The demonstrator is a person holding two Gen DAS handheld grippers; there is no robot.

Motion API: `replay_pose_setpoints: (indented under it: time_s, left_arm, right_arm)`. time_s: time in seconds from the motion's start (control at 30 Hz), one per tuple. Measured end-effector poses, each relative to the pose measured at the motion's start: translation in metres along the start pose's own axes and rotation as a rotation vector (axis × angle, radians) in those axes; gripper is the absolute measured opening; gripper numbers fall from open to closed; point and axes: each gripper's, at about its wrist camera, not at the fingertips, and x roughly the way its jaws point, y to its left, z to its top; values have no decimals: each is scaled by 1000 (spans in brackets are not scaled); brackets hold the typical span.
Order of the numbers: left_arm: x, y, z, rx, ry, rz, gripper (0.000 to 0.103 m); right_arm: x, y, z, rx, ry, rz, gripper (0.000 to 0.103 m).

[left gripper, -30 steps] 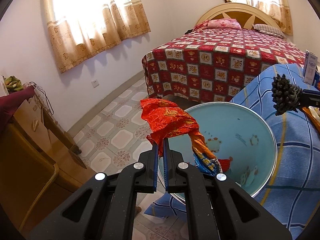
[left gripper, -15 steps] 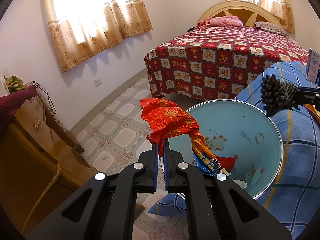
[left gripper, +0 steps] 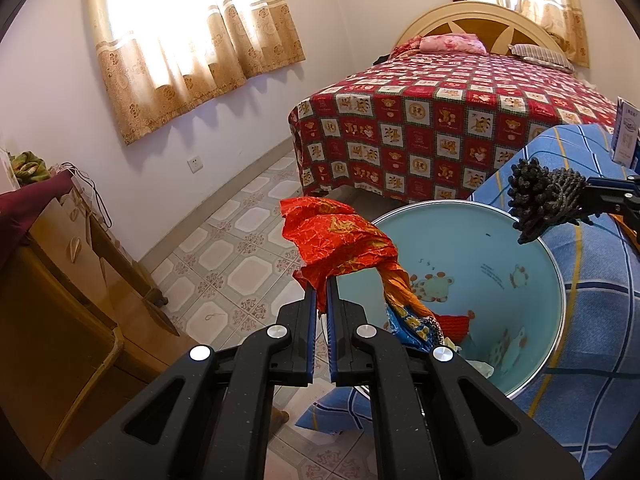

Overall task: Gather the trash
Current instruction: 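Carry the red wrapper and black yarn bundle over the light blue bin, then open both grippers to drop the wrapper and yarn into the bin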

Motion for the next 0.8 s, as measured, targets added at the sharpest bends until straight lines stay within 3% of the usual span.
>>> replay_pose_setpoints:
  time_s: [0.67, 0.8]
  left_arm:
    - [-1, -1, 1, -3, 1, -4, 4]
    - [-2, -3, 1, -16, -2, -19, 14]
  right_arm:
    - [3, 10, 2, -16, 1, 14, 10]
    - [6, 17, 3, -38, 8, 61, 17]
